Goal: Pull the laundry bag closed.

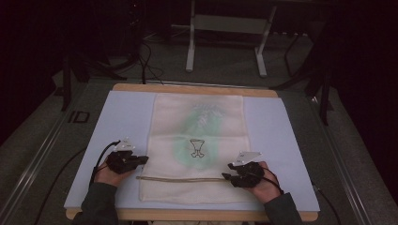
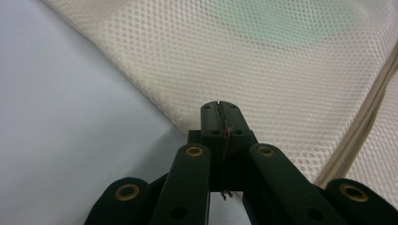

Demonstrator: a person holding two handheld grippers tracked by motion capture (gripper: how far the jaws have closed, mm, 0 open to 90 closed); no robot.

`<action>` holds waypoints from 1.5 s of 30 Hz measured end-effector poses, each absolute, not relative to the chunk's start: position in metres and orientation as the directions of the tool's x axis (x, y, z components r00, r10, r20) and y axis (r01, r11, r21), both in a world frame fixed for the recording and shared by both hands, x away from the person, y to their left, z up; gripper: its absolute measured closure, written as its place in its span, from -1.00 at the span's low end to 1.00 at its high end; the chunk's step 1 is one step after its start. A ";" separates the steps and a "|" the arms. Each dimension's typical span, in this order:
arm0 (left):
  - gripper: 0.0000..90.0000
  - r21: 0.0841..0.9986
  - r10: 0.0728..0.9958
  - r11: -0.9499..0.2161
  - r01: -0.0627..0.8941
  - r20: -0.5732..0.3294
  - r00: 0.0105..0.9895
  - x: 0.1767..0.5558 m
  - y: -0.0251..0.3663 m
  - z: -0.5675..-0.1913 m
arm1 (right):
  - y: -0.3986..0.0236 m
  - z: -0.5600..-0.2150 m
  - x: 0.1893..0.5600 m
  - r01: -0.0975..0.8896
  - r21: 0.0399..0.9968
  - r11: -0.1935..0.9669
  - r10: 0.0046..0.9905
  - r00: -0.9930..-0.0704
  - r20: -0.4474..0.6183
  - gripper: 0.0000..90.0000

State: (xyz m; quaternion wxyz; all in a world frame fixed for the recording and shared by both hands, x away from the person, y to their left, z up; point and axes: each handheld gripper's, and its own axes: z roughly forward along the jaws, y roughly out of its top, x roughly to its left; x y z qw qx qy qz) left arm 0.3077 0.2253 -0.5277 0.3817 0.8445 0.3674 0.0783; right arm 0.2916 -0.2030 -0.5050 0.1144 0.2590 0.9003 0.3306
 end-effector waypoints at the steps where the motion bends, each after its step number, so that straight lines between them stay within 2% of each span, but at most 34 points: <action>1: 0.99 0.699 0.676 -0.444 0.560 -0.149 0.722 0.308 0.224 -0.528 | -0.202 -0.505 0.292 0.389 0.656 0.647 0.540 -0.841 -0.034 0.23; 8: 0.99 0.675 0.669 -0.482 0.559 -0.129 0.732 0.309 0.220 -0.531 | -0.195 -0.507 0.289 0.388 0.651 0.653 0.531 -0.847 -0.029 0.28; 17: 0.99 0.670 0.660 -0.482 0.565 -0.147 0.737 0.311 0.221 -0.531 | -0.179 -0.508 0.286 0.370 0.654 0.660 0.495 -0.869 -0.008 0.29; 34: 0.99 0.673 0.654 -0.479 0.563 -0.154 0.741 0.311 0.222 -0.532 | -0.131 -0.501 0.286 0.263 0.655 0.708 0.361 -0.933 -0.016 0.35; 45: 1.00 0.675 0.644 -0.479 0.561 -0.164 0.747 0.312 0.224 -0.533 | -0.090 -0.501 0.284 0.192 0.660 0.727 0.276 -0.961 -0.024 0.53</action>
